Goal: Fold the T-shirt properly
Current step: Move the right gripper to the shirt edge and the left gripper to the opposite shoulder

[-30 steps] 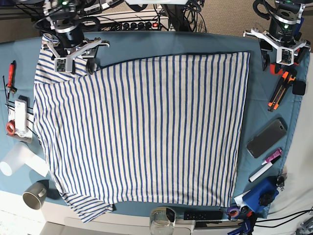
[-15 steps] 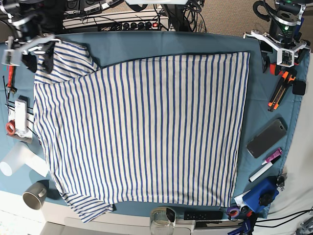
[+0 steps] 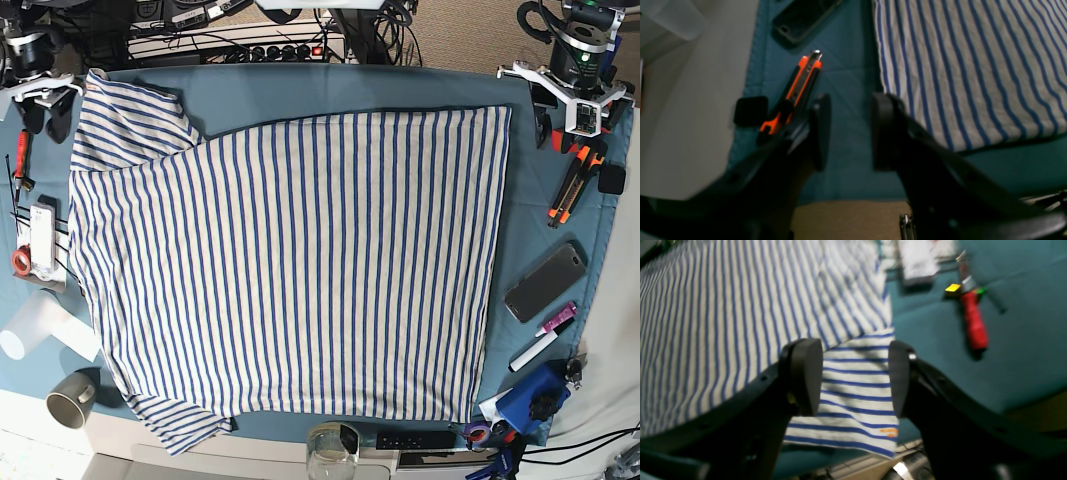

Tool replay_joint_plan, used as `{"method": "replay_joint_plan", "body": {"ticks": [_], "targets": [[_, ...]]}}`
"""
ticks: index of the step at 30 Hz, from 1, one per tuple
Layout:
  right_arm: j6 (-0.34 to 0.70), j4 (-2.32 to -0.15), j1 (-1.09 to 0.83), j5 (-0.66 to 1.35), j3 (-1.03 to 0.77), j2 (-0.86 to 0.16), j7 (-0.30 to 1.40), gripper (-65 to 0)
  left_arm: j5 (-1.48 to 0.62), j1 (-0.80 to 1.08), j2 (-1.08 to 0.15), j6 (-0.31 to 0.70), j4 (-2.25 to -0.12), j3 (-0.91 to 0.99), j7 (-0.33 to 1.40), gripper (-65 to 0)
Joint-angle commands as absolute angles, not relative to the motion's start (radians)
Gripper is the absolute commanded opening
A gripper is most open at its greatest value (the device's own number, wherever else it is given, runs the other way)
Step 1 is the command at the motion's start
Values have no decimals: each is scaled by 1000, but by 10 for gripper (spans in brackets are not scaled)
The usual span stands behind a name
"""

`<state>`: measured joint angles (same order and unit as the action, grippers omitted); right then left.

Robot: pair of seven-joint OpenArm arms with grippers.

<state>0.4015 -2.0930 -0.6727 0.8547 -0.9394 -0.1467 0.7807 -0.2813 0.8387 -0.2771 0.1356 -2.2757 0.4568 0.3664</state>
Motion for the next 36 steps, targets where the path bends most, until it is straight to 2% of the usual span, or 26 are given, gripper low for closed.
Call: {"method": "replay_joint_plan", "body": {"ticks": [1,7,10,15,19,28,31,36], "targets": [[405,-2107,-679,846,-947,-157,755,-332,-284,847,-285,133,-2293,463,345,-439],[432,-2107,-678,796,-947,-152,886,-332,-285,847,-285,133,-2293,463,345,-439],[458,-2107,-667,800,-947,-152,883,-332,-285,846,-285,133,-2293,460,354,-439],[461,-2105,-568,764,-947,-152,891,-332,-292,778,-286,134,-2276,450,459,-439],[460,-2101,-507,755,-947,-155,979,-332,-333,710,-285,136,-2270,444,563,-439],[448,-1925,-482,751,-947,-200,994,-332,-390,635,-285,134,-2125,444,570,-439],[449,-1886,-482,751,-947,-200,994,-332,-414,631,-279,191,-2087,444,595,-435],[449,-1869,-482,750,-947,-200,994,-332,-467,631,-277,273,-2077,444,599,-375]]}}
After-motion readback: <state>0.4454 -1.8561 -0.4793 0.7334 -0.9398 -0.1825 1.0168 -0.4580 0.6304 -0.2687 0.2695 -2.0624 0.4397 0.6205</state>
